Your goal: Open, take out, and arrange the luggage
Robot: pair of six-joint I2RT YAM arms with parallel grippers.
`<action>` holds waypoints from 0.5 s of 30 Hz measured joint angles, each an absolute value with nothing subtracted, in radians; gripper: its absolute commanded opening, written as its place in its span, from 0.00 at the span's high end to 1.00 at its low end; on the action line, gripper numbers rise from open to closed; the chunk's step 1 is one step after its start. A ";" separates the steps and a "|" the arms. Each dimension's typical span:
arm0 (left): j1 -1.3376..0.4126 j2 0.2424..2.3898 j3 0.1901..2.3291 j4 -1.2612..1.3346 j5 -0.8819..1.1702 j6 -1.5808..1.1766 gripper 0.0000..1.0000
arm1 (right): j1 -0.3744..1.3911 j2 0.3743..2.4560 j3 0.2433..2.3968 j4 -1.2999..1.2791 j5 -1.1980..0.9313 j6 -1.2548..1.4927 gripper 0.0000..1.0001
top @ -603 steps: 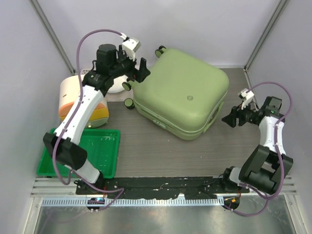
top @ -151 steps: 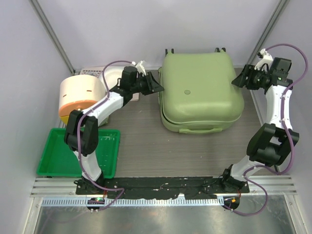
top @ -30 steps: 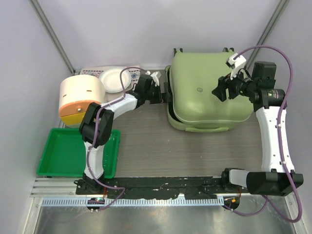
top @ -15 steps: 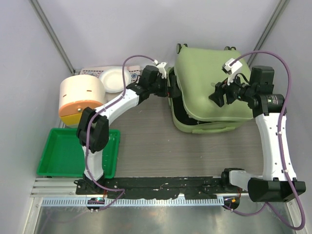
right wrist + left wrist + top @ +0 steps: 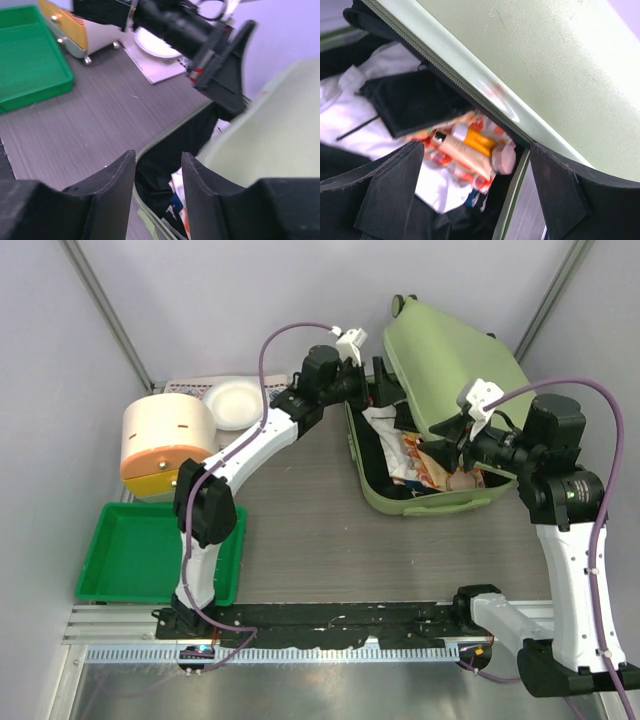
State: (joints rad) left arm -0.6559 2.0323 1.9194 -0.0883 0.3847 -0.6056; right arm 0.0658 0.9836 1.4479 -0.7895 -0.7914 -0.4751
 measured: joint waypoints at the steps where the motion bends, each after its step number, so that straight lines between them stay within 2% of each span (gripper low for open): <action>1: -0.659 2.046 1.942 -0.076 0.386 -0.614 0.08 | 0.083 0.973 1.444 -0.790 -0.799 -0.482 0.56; 6: -0.675 2.109 2.052 -0.026 0.390 -0.640 0.07 | 0.194 0.957 1.403 -0.798 -0.733 -0.530 0.60; 9: -0.683 2.122 2.072 -0.004 0.390 -0.647 0.07 | 0.271 0.956 1.327 -0.756 -0.562 -0.558 0.59; 15: -0.696 2.137 2.098 0.010 0.389 -0.646 0.06 | 0.452 1.019 1.176 -0.598 -0.084 -0.598 0.50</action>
